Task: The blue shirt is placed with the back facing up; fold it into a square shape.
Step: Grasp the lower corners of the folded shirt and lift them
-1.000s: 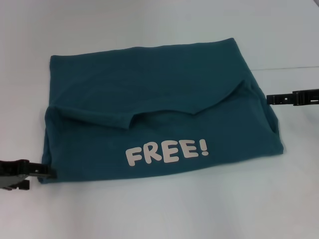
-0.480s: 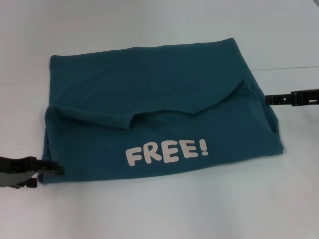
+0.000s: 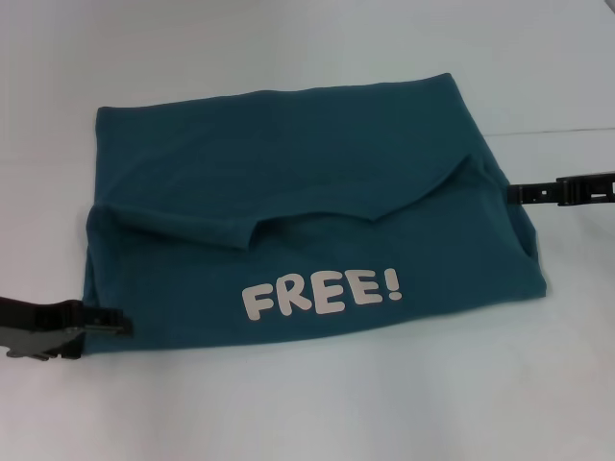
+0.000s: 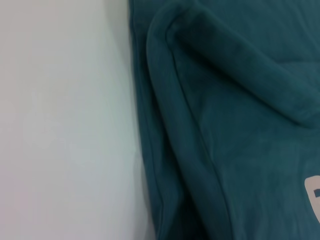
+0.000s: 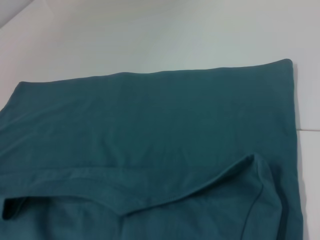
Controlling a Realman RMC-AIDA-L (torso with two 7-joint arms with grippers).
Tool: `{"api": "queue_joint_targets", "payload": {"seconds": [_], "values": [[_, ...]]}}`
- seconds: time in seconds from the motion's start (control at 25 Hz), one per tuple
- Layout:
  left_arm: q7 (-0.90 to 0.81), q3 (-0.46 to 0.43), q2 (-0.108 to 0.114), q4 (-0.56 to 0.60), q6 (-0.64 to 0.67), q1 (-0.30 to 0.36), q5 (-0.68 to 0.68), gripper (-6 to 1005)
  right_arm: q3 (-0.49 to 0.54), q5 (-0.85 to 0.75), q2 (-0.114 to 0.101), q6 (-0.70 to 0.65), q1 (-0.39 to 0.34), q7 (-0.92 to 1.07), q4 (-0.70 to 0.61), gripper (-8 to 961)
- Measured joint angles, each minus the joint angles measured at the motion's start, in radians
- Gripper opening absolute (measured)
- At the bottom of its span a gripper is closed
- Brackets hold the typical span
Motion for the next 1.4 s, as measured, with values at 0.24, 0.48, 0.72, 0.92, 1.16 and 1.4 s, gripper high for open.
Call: {"api": "queue_joint_targets", "payload": {"seconds": [0.24, 0.48, 0.72, 0.92, 1.16, 1.4], "values": [[-0.002, 0.000, -0.002, -0.002, -0.020, 0.001, 0.010, 852, 0.000, -0.001, 0.001, 0.001, -0.003, -0.001, 0.005, 925], [-0.012, 0.009, -0.006, 0.004, -0.039, 0.006, 0.031, 843, 0.000, -0.001, 0.002, 0.004, -0.002, -0.002, 0.008, 925], [-0.014, 0.009, -0.008, 0.005, -0.044, 0.004, 0.037, 835, 0.000, -0.001, 0.002, 0.004, -0.002, -0.002, 0.009, 924], [-0.015, 0.023, -0.013, 0.001, -0.053, -0.002, 0.037, 829, 0.000, -0.001, 0.002, 0.003, -0.002, -0.002, 0.009, 924], [-0.030, 0.069, -0.017, -0.003, -0.064, -0.016, 0.037, 821, 0.000, -0.001, 0.002, 0.002, -0.002, -0.002, 0.009, 925], [-0.036, 0.091, -0.019, -0.014, -0.068, -0.030, 0.033, 812, 0.000, -0.001, 0.006, 0.002, -0.003, -0.002, 0.009, 925]]}}
